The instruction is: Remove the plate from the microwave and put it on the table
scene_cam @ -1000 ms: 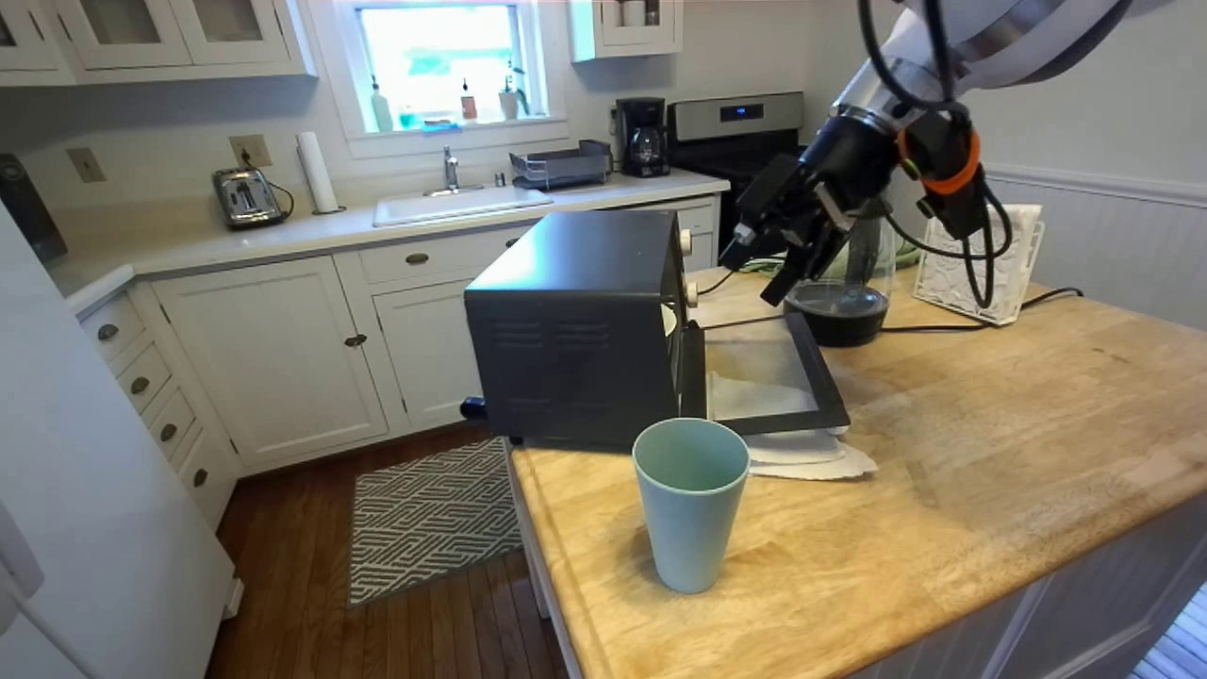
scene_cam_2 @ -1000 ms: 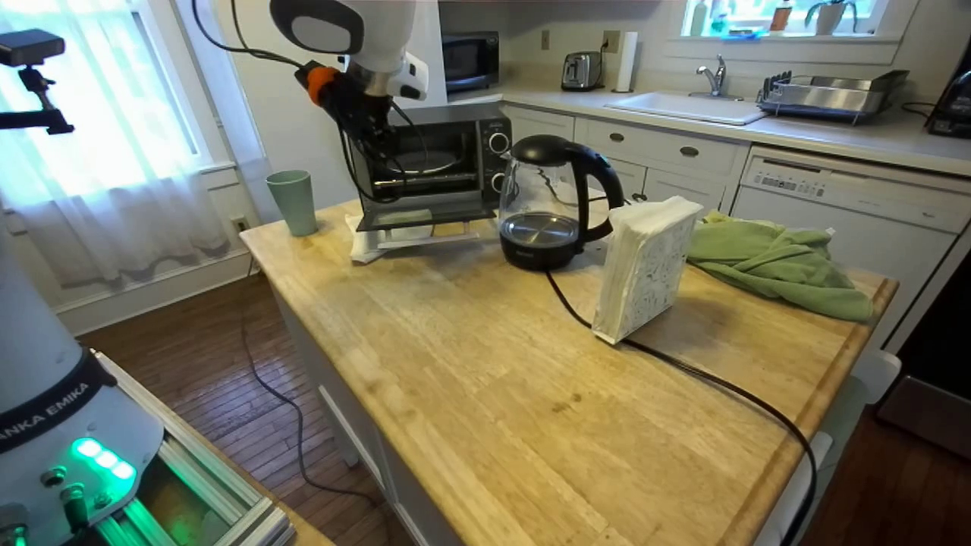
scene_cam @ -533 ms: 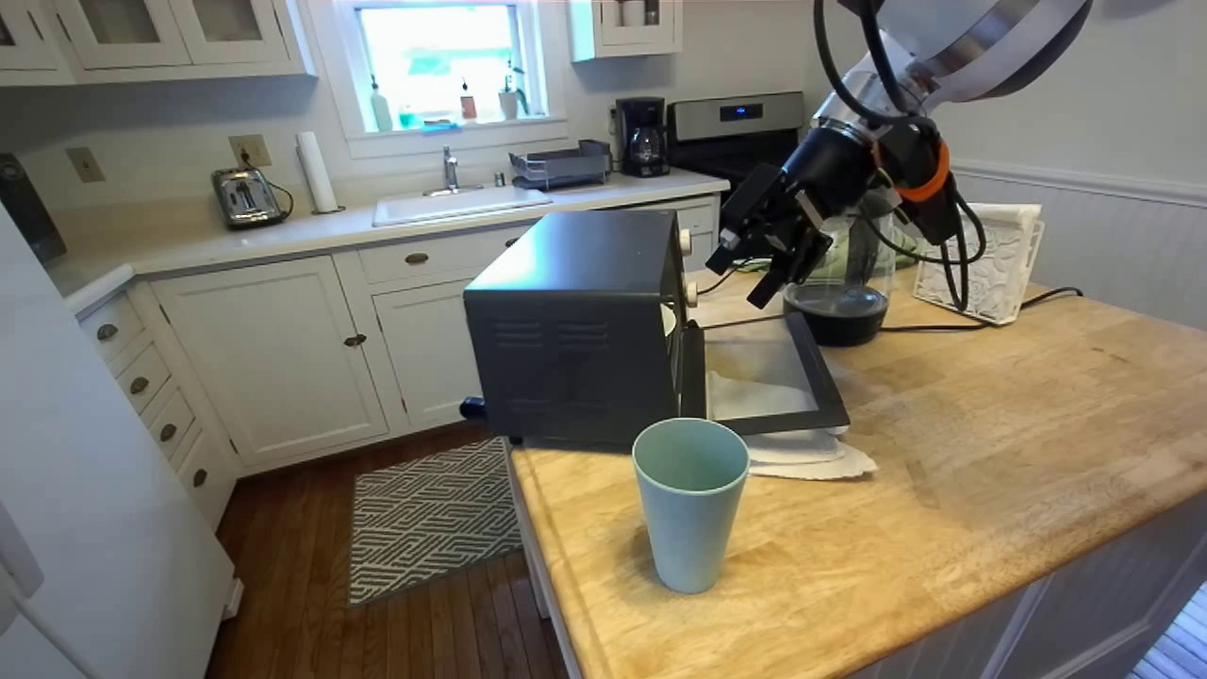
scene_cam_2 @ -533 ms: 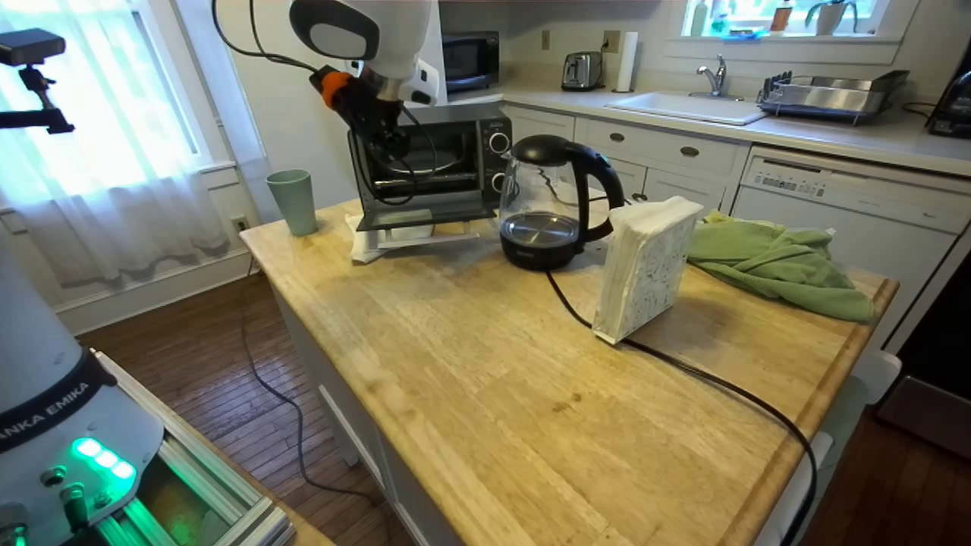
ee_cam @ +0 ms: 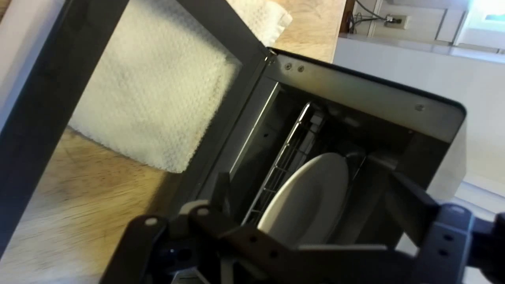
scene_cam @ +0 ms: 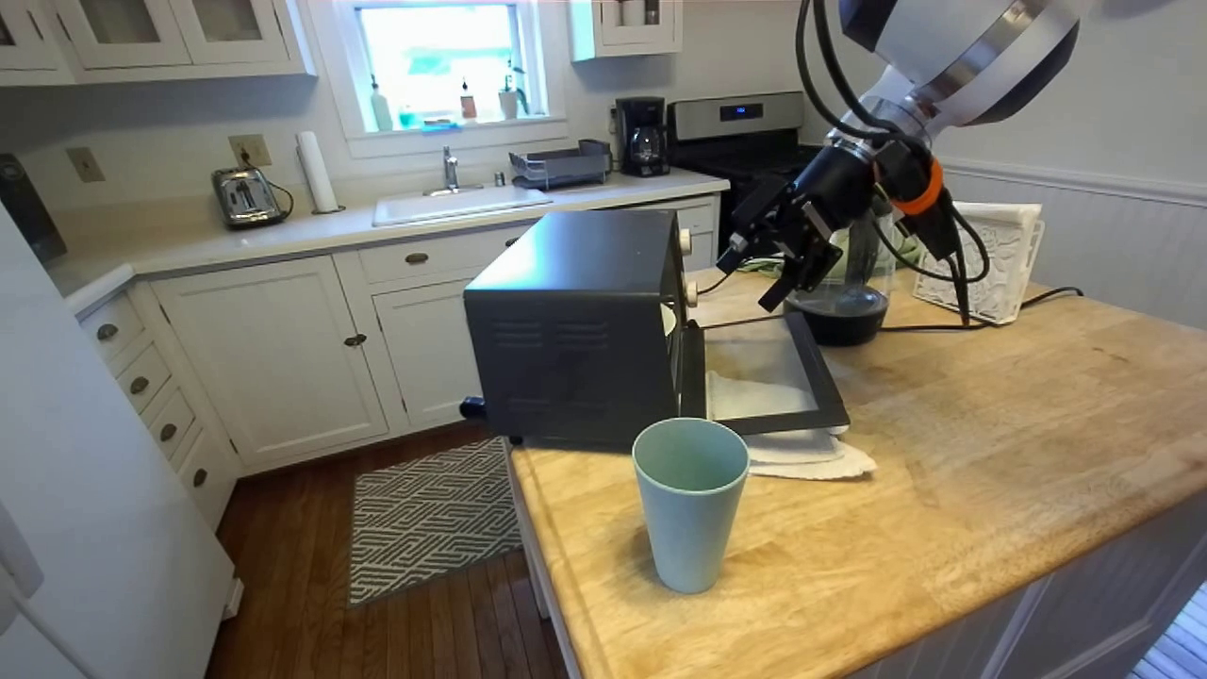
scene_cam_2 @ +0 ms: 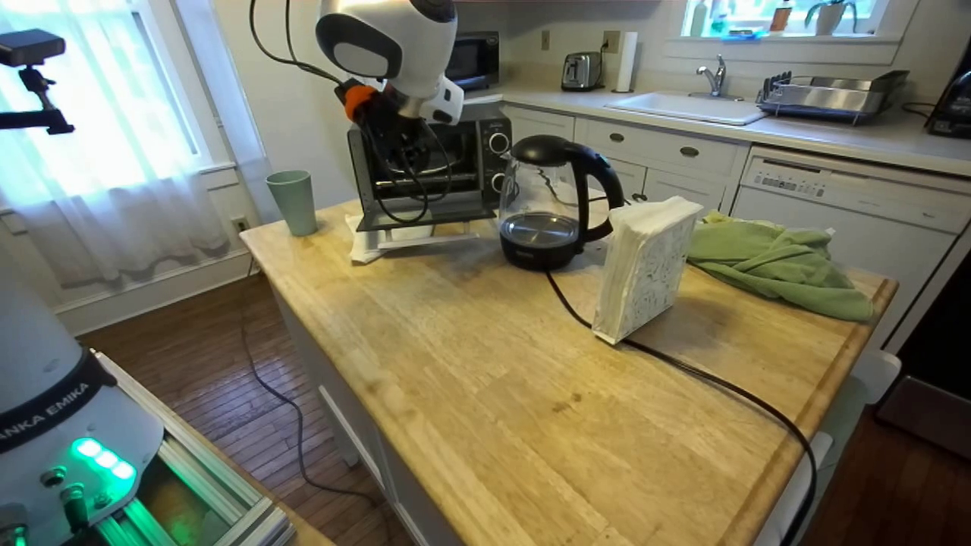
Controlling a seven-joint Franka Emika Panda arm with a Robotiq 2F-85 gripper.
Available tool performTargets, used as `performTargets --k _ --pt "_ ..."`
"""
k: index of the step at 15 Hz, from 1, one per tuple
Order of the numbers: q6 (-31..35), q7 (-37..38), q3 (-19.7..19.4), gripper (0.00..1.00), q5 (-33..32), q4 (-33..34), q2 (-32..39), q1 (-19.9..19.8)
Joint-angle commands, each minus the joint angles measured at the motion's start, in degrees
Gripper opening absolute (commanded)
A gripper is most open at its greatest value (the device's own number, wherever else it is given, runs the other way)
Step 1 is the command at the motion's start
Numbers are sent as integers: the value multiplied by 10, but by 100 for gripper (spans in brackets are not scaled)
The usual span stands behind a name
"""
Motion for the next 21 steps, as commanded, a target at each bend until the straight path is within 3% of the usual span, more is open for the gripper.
performTargets --k 1,9,10,11,13,21 --pt "-10 -7 20 100 45 48 55 -34" --pt "-8 15 39 100 119 130 138 -51" --pt "-10 20 41 96 122 138 146 -52" --pt "-10 23 42 74 128 145 152 -52" --pt "-14 31 43 69 136 157 163 -55" --pt "-16 51 44 12 149 186 187 -60"
